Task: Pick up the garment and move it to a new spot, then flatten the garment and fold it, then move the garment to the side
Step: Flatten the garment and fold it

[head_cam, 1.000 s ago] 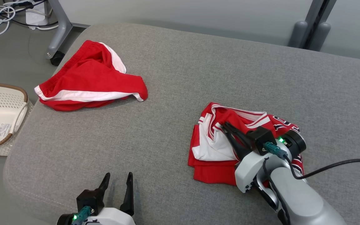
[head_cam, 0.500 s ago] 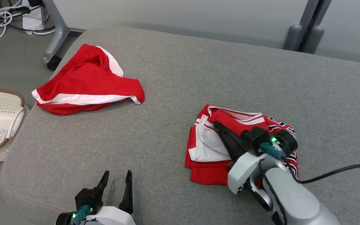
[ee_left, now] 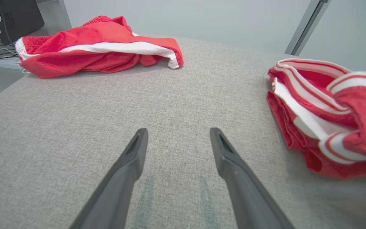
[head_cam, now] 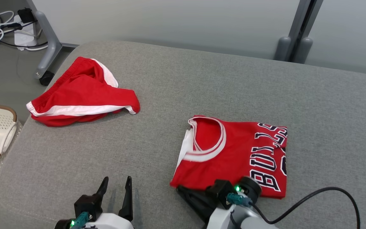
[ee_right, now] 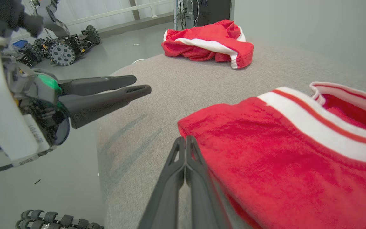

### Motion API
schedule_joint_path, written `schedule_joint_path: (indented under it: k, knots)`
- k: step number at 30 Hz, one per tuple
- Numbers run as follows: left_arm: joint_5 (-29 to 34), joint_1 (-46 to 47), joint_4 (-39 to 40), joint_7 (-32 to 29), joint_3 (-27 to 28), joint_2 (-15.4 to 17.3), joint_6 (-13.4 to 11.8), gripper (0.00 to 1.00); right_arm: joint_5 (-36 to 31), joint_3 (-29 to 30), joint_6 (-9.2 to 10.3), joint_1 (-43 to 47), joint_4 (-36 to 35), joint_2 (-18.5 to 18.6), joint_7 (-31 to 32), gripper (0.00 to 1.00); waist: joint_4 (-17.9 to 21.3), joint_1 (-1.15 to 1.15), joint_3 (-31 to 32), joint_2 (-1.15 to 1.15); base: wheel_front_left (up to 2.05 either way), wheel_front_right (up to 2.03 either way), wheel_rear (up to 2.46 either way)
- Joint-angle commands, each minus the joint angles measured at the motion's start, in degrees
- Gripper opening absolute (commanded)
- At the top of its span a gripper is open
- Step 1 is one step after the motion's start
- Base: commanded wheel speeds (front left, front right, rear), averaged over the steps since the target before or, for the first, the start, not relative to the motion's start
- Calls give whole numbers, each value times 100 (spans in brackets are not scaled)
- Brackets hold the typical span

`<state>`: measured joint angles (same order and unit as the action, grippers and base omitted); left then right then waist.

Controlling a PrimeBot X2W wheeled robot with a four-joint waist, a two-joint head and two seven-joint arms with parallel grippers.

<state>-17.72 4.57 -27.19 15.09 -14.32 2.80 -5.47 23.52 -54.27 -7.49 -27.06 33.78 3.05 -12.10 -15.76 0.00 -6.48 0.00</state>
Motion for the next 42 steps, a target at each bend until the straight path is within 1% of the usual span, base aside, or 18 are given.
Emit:
schedule_joint_path:
  k: [1,2,3,4,5,8,9,11,14,16,20,23,27,32,35,42]
  knots:
    - [8,-58,14,8,30,21,22,100,125,-135,0,74,67,76,22,0,24,0,13,0,0,0,0]
    - [14,-53,11,8,42,23,20,100,227,-207,1,58,129,97,2,0,44,0,15,0,0,0,0]
    - [19,-42,6,9,60,23,24,100,375,-309,1,80,177,90,20,16,65,0,14,0,0,0,0]
    - [23,-39,-5,8,79,23,27,100,467,-384,0,78,226,93,24,61,87,0,14,0,0,0,0]
    - [34,-34,-17,8,98,22,35,100,577,-459,1,44,234,96,-23,100,112,0,15,0,0,0,0]
    - [78,-18,-3,8,153,23,22,100,902,-661,1,-64,171,134,-113,100,223,0,40,0,0,0,0]
    - [92,-14,7,8,173,21,17,100,994,-614,1,-103,162,173,-150,100,268,0,50,0,0,0,0]
    - [147,4,32,9,230,23,7,100,993,-340,1,-185,237,273,-243,100,378,0,76,0,0,0,0]
    - [225,22,84,8,316,23,-6,100,725,482,0,-201,481,297,-311,100,562,0,110,0,0,0,0]
    - [280,51,119,8,388,23,-13,100,354,1235,0,-135,433,262,-315,100,703,0,118,0,0,0,0]
    - [403,92,171,8,506,22,10,100,-410,2514,1,287,201,214,-309,100,968,0,126,0,0,0,0]
    - [488,61,187,8,606,26,19,100,-909,3251,0,609,-47,131,-310,100,1175,0,126,0,0,0,0]
    - [552,-1,205,8,745,21,20,100,-1322,3997,0,997,-297,54,-311,100,1442,0,139,0,0,0,0]
    - [665,-83,228,8,921,23,22,100,-1584,4457,0,1374,-521,-2,-312,100,1681,0,216,0,0,0,0]
    - [744,-192,257,9,1048,23,12,100,-1444,4555,0,1585,-620,0,-311,100,1786,0,307,0,0,0,0]
    - [873,-489,349,8,1296,23,92,100,-1182,4646,0,1946,-707,0,-313,100,1921,0,494,0,0,0,0]
